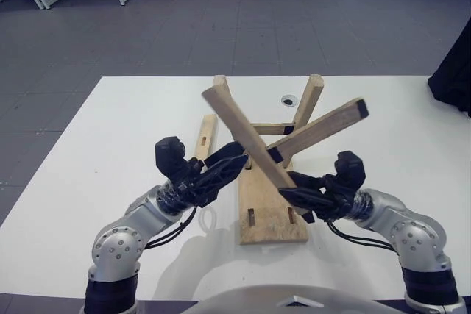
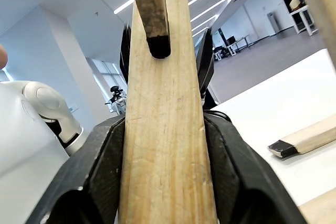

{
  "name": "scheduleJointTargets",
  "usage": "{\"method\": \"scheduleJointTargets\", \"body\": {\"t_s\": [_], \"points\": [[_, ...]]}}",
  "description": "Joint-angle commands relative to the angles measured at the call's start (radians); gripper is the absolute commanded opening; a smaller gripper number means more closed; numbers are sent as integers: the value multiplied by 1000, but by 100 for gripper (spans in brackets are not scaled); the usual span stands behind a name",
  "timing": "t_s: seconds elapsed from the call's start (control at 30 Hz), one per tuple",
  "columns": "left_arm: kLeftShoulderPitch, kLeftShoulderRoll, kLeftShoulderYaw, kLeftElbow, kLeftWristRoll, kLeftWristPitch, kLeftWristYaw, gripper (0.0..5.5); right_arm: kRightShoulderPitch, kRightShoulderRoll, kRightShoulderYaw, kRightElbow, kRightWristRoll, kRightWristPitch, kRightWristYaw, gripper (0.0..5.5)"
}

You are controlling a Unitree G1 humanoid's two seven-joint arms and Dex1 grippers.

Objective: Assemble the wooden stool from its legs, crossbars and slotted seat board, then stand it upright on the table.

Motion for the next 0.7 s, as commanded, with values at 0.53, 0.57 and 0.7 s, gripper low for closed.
{"method": "scheduleJointTargets", "body": {"t_s": [0.53, 0.57, 0.7], "points": [[-28, 36, 3, 34, 26, 15, 32, 267, -25, 17, 80, 31, -72, -85, -34, 203], [-29, 34, 2, 38, 33, 14, 33, 256, -26, 16, 78, 30, -68, -83, -34, 203], [-37, 32, 0, 45, 53, 8, 24, 215, -32, 17, 79, 34, -75, -94, -34, 203]]}}
